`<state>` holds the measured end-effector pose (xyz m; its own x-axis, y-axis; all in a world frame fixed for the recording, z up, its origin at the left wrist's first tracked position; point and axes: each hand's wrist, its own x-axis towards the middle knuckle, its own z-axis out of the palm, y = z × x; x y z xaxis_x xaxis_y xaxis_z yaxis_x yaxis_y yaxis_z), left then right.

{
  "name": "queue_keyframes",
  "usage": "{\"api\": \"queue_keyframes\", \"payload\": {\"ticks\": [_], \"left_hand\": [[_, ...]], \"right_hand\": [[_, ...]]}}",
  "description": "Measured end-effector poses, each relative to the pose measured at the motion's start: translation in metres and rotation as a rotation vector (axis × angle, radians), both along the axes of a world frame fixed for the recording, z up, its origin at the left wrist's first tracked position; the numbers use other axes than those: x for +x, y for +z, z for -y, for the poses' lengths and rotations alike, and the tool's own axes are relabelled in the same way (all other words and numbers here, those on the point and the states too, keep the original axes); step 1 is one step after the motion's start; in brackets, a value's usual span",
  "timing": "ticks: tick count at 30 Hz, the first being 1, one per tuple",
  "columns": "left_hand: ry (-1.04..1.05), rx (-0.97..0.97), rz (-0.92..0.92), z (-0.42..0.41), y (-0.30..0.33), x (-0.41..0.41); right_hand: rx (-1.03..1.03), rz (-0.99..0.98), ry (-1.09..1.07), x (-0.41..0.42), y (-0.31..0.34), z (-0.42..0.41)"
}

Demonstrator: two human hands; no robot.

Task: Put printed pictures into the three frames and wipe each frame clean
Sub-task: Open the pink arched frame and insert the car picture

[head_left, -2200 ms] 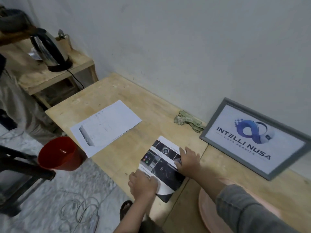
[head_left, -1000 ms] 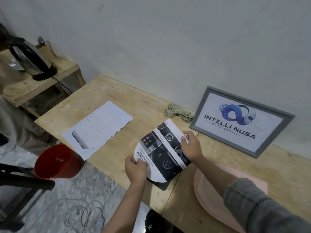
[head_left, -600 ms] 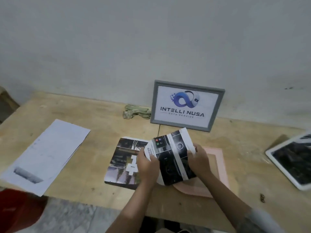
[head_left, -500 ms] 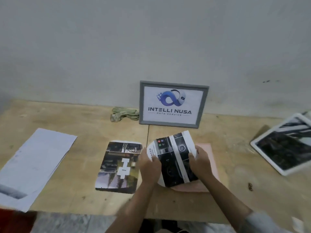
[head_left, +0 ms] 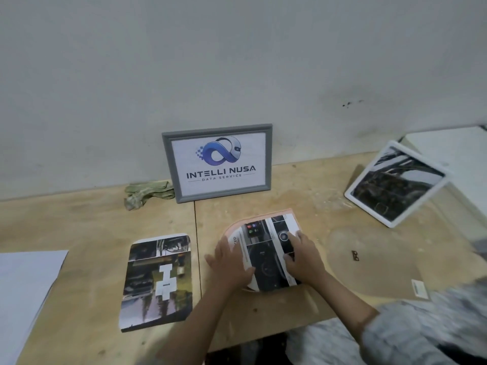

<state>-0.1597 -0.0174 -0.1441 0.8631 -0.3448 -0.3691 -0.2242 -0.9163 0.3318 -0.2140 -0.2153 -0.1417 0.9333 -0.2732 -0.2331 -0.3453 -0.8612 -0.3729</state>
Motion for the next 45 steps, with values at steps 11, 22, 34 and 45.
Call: {"api": "queue_keyframes", "payload": {"ticks": [11, 22, 34, 45], "left_hand": [[-0.092, 0.126, -0.040, -0.008, -0.007, -0.002], [0.114, 0.005, 0.067, 0.033, 0.007, -0.028], [0.188, -0.383, -0.081, 0.181, 0.025, -0.091], [0.224, -0.153, -0.121, 0.266, 0.018, -0.100]], "right_hand": [[-0.148, -0.180, 0.124, -0.003, -0.005, 0.004], [-0.082, -0.035, 0.237, -0.018, -0.011, 0.034], [-0.015, 0.125, -0.174, -0.096, -0.001, 0.155], [-0.068, -0.115, -0.540, -0.123, -0.012, 0.239]]}}
